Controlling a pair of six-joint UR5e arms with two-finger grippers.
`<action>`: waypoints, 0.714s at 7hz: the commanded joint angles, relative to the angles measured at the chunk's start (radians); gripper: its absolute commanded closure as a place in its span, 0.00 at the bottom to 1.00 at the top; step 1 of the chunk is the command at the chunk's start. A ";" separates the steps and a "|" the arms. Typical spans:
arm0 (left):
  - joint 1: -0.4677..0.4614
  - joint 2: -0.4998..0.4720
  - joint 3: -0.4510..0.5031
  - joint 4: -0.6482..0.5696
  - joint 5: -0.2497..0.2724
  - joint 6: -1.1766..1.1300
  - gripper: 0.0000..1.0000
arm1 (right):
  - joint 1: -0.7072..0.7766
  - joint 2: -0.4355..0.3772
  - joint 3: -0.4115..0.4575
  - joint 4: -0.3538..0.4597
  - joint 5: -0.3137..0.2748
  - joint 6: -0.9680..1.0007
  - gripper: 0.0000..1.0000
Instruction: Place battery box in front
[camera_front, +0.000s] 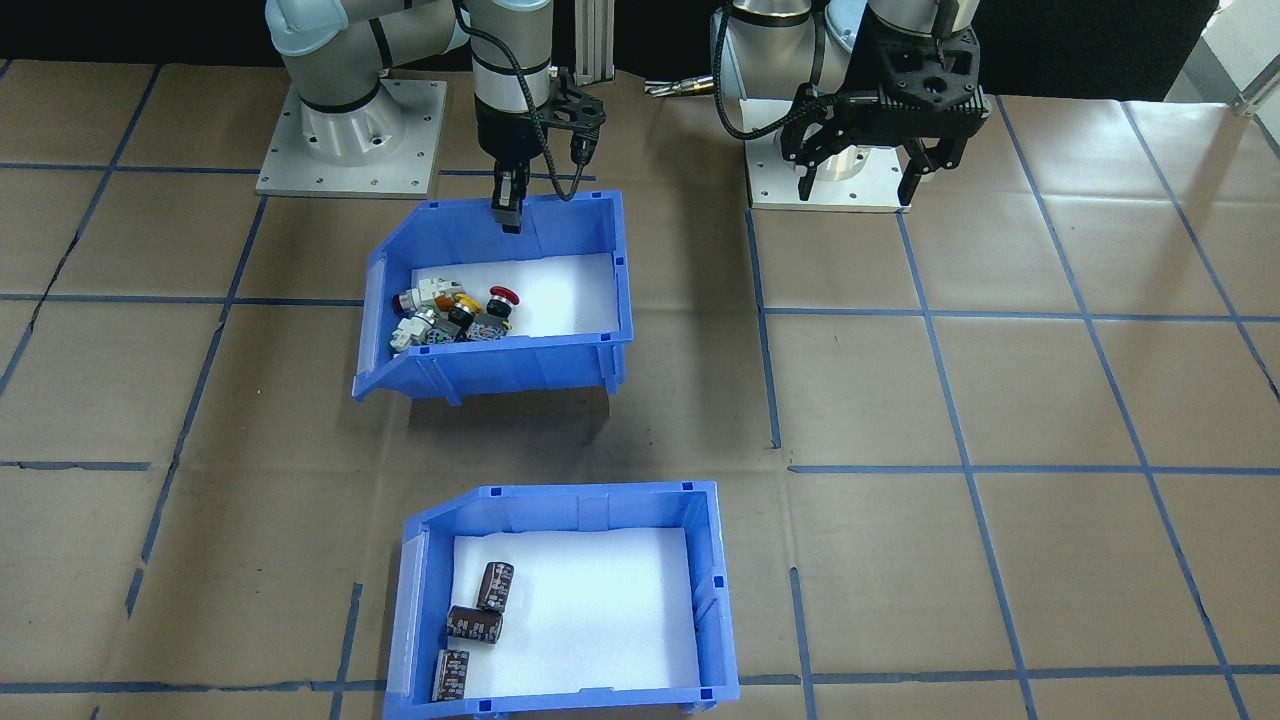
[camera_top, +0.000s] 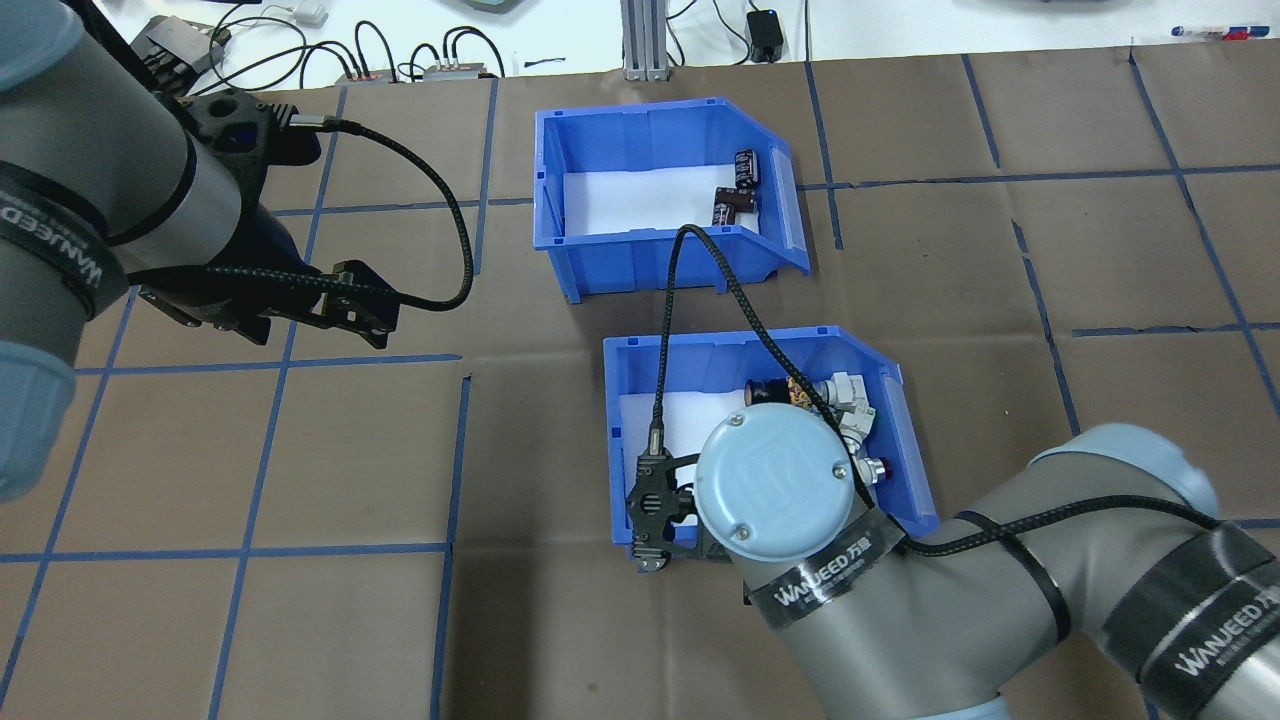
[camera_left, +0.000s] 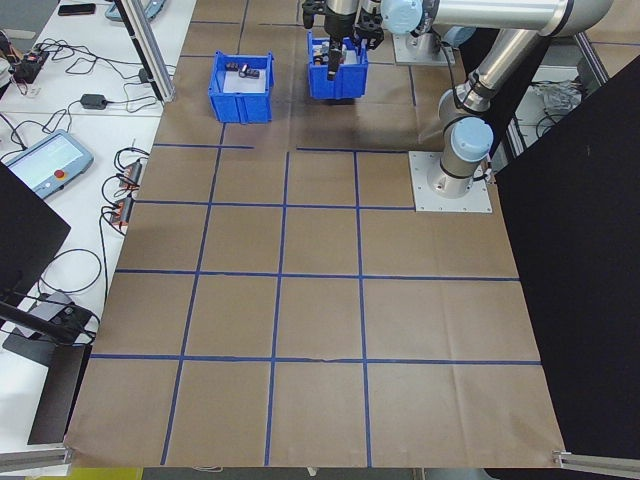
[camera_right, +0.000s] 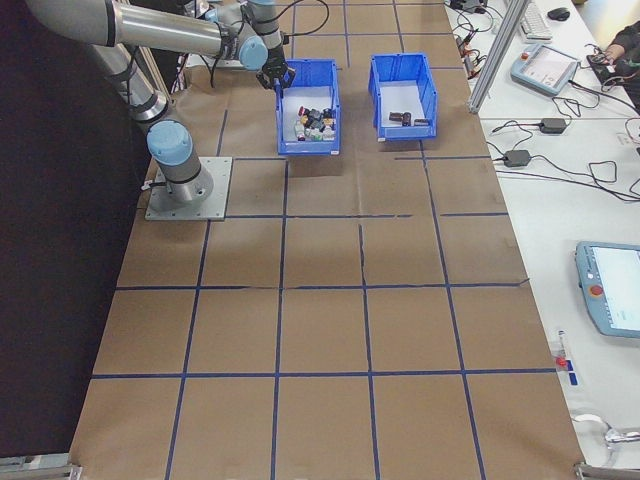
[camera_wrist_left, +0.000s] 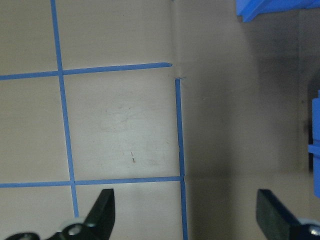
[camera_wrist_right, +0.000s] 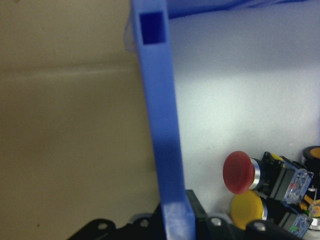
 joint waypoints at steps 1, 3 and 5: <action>0.004 -0.007 -0.001 0.007 0.002 0.041 0.00 | 0.062 0.072 -0.008 -0.091 -0.002 0.053 1.00; 0.005 -0.056 0.065 -0.016 0.002 0.057 0.00 | 0.062 0.072 -0.011 -0.075 -0.055 0.052 0.97; 0.005 -0.070 0.081 -0.022 0.001 0.058 0.00 | 0.062 0.080 -0.011 -0.076 -0.050 0.053 0.62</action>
